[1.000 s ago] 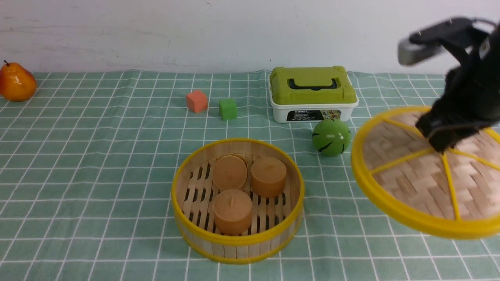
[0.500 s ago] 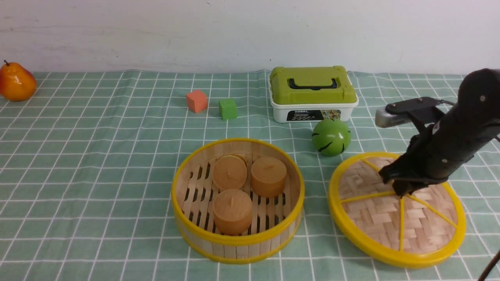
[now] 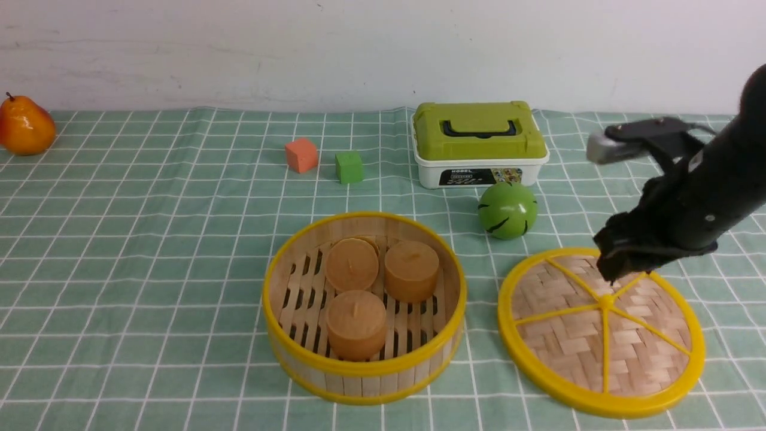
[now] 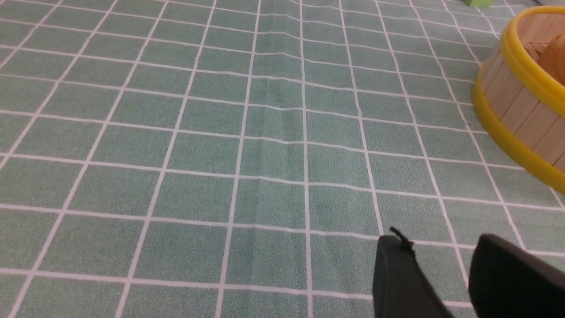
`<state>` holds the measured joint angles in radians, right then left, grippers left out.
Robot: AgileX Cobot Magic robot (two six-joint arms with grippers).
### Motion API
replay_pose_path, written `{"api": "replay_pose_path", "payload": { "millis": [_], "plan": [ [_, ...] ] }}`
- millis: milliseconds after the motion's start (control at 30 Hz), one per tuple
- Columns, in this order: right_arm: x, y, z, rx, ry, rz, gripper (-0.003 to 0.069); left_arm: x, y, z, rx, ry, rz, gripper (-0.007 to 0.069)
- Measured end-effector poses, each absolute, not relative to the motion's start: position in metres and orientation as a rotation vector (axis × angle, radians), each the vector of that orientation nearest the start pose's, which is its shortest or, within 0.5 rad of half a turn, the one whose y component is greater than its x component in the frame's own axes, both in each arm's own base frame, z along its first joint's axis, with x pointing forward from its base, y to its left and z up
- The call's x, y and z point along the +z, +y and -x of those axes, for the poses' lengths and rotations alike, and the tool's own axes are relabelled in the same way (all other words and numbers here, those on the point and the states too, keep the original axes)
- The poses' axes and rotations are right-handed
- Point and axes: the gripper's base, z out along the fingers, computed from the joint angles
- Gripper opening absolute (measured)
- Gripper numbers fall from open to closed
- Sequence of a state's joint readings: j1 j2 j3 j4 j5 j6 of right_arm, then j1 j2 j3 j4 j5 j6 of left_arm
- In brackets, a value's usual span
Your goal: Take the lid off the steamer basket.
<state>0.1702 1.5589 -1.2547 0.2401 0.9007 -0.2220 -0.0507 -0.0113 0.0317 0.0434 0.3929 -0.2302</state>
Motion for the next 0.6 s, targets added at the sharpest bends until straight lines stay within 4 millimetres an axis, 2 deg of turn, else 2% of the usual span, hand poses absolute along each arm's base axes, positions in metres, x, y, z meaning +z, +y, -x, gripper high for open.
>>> {"api": "replay_pose_path", "payload": {
  "millis": [67,100,167,200,267,300,333,367,400,433,500,600],
  "plan": [
    [0.327,0.075,-0.281,0.332,2.501,0.409,0.0358,0.168,-0.001,-0.052,-0.148,1.894,0.144,0.0239],
    [0.334,0.075,-0.276,0.338,2.471,0.405,0.0356,0.168,-0.001,-0.052,-0.148,1.894,0.144,0.0239],
    [0.352,0.073,-0.243,0.351,2.351,0.407,0.0309,0.168,-0.001,-0.052,-0.148,1.894,0.144,0.0239],
    [0.358,0.069,-0.217,0.348,2.267,0.409,0.026,0.168,-0.001,-0.052,-0.148,1.894,0.144,0.0239],
    [0.356,0.064,-0.195,0.345,2.211,0.4,0.0182,0.168,-0.001,-0.052,-0.148,1.894,0.144,0.0239],
    [0.355,0.06,-0.177,0.345,2.17,0.392,0.0133,0.168,-0.001,-0.052,-0.148,1.894,0.144,0.0239],
    [0.357,0.059,-0.171,0.343,2.146,0.388,0.0113,0.168,-0.001,-0.052,-0.148,1.894,0.144,0.0239],
    [0.351,0.054,-0.152,0.339,2.099,0.374,0.0039,0.168,-0.001,-0.052,-0.148,1.894,0.144,0.0239],
    [0.348,0.049,-0.133,0.336,2.039,0.362,0.0006,0.168,-0.001,-0.052,-0.148,1.894,0.144,0.0239],
    [0.346,0.049,-0.133,0.336,2.046,0.363,-0.0001,0.168,-0.001,-0.052,-0.148,1.894,0.144,0.0239],
    [0.343,0.044,-0.114,0.332,1.977,0.348,-0.0019,0.168,-0.001,-0.052,-0.148,1.894,0.144,0.0239],
    [0.339,0.04,-0.1,0.327,1.916,0.335,-0.0022,0.168,-0.001,-0.052,-0.148,1.894,0.144,0.0239]
  ]
}}
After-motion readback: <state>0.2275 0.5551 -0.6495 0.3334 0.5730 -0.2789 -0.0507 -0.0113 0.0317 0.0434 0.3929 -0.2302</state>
